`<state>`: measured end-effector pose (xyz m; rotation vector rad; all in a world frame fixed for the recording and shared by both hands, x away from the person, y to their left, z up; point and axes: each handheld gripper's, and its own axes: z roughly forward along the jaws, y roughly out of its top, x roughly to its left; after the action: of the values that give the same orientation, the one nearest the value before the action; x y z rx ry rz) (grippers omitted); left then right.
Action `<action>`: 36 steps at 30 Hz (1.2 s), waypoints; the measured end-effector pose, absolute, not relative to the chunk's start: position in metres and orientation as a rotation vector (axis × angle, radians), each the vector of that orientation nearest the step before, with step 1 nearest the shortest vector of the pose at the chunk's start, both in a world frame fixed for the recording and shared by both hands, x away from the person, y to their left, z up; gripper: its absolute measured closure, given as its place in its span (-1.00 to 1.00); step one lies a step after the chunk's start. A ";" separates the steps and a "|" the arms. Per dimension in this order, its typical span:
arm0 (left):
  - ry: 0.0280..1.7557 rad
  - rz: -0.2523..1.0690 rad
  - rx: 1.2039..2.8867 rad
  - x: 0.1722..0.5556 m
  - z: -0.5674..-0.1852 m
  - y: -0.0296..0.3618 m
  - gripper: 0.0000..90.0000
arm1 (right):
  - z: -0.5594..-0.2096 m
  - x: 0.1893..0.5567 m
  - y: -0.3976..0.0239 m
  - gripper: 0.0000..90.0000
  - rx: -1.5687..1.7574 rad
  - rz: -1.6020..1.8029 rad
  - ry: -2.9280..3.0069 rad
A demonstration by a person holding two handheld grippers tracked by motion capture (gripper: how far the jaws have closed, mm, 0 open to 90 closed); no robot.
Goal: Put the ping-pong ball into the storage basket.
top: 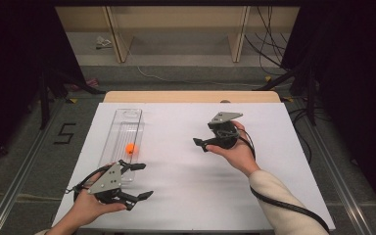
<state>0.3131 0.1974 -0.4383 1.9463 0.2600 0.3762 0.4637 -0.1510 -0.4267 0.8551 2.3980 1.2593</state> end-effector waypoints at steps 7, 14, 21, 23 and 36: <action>0.261 0.376 1.946 0.313 -0.438 0.197 -0.60 | -0.430 0.458 -0.164 -0.64 0.881 1.258 2.385; 0.262 0.377 1.947 0.313 -0.438 0.197 -0.60 | -0.430 0.452 -0.178 -0.64 0.901 1.257 2.368; 0.266 0.379 1.946 0.313 -0.438 0.198 -0.60 | -0.428 0.445 -0.190 -0.64 0.917 1.261 2.348; 0.267 0.379 1.946 0.313 -0.438 0.198 -0.60 | -0.428 0.443 -0.194 -0.64 0.921 1.263 2.342; 0.269 0.380 1.946 0.313 -0.438 0.198 -0.60 | -0.426 0.428 -0.214 -0.64 0.948 1.264 2.317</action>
<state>0.3133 0.1978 -0.4385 1.9458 0.2689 0.3802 0.4276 -0.2140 -0.4265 0.9480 2.3171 1.2635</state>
